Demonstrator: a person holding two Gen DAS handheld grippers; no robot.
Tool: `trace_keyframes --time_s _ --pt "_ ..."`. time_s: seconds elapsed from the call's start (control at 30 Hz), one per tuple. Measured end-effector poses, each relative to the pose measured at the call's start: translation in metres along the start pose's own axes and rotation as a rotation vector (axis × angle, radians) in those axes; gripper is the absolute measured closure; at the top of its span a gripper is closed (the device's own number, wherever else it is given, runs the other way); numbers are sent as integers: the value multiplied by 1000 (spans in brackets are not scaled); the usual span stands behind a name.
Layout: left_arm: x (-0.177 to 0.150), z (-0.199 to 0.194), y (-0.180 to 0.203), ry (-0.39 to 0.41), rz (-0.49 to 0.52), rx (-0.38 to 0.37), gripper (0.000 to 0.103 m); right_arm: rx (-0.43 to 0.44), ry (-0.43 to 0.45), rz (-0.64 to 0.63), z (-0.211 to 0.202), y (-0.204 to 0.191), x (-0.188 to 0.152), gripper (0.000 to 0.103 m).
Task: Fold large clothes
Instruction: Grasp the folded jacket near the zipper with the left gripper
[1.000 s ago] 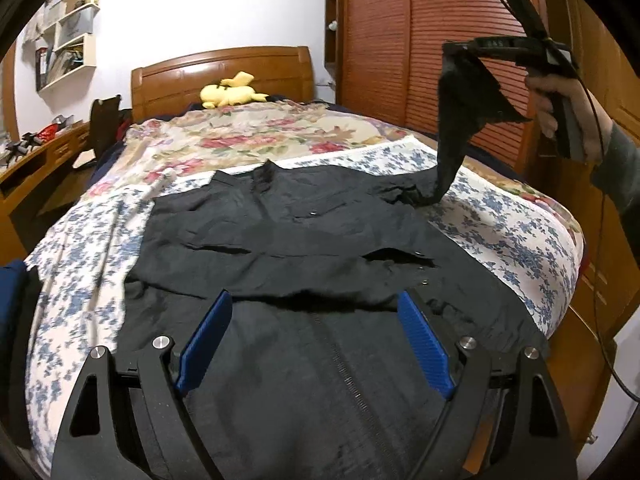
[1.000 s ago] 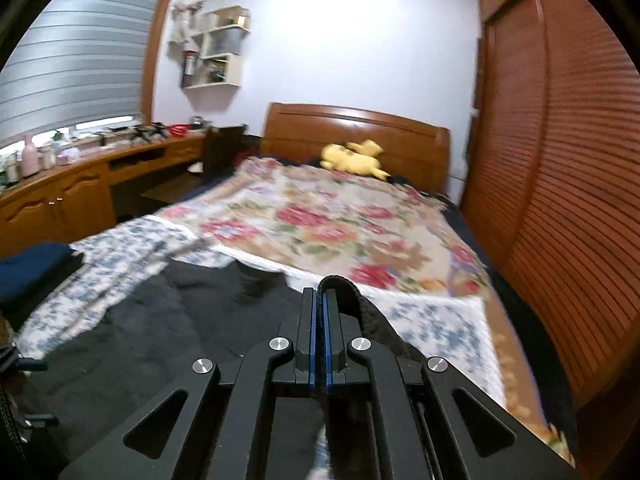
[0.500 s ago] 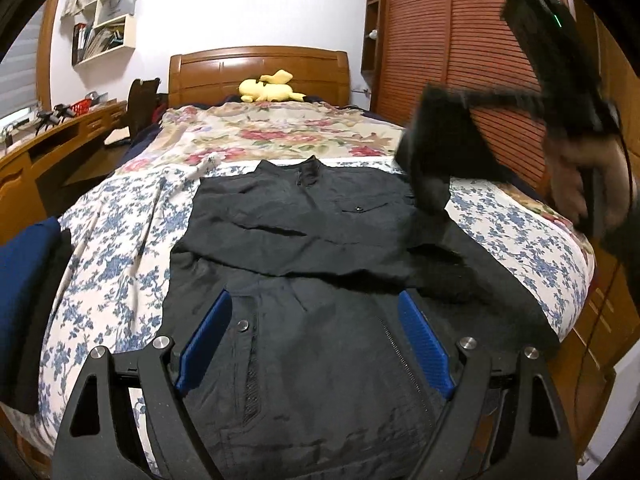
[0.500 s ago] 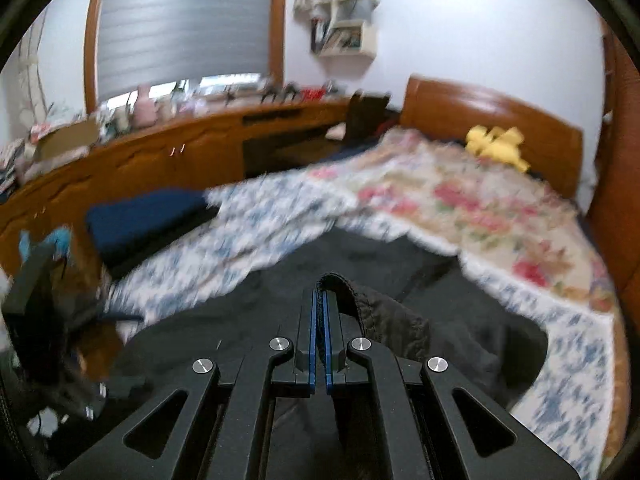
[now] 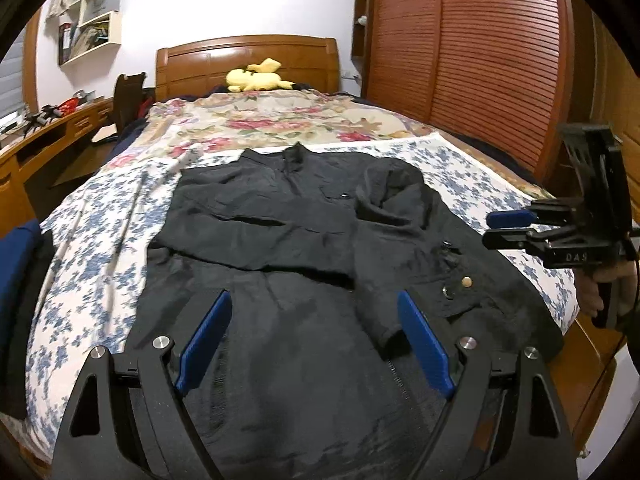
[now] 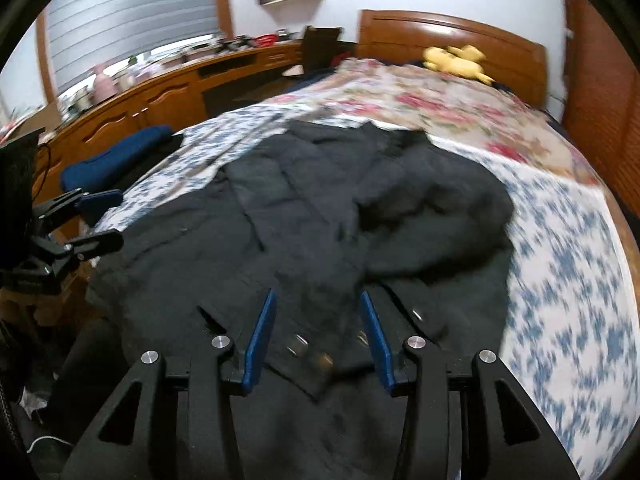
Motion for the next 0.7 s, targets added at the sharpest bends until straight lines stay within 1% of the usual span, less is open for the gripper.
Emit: trace_keyframes --time_s 0.1,0.13,0.17,0.23,0.27,0.33,0.37,0.4,0.5,0.7 --pt "1 10 12 -11 20 -14 17 -31 19 48 -7 20 -18 57" --pt "1 16 16 -18 27 -22 17 -39 22 60 -11 18 -29 57" --pt "1 18 21 -23 32 -26 17 -54 26 74 -15 30 -35 57" --pt "1 26 31 -34 52 -37 17 -72 36 89 -14 15 -41 57" --pt "1 29 35 -35 62 -41 17 -80 42 97 -17 23 -47 57" --pt "3 34 45 -40 84 -54 18 -99 47 103 -17 6 -56 57" --pt "3 38 50 -45 95 -68 24 -106 49 105 -16 0 -59 57" --pt "4 42 56 -55 103 -82 30 -111 51 107 -24 -7 -59 57" --pt "8 55 71 -82 121 -109 39 -123 55 118 -30 -10 -63 57" --pt "9 79 106 -126 131 -175 39 -150 58 125 -37 -11 -72 57"
Point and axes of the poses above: each gripper's, at about its wrist camera, not at the fingertips, and z roughly the way its jaws point, y to its right, x to its top, the point moved 1 cm from there along z, roughly the way its jaws point, and after that the axes turned 1 degree about -z, right-handed, at the moved point
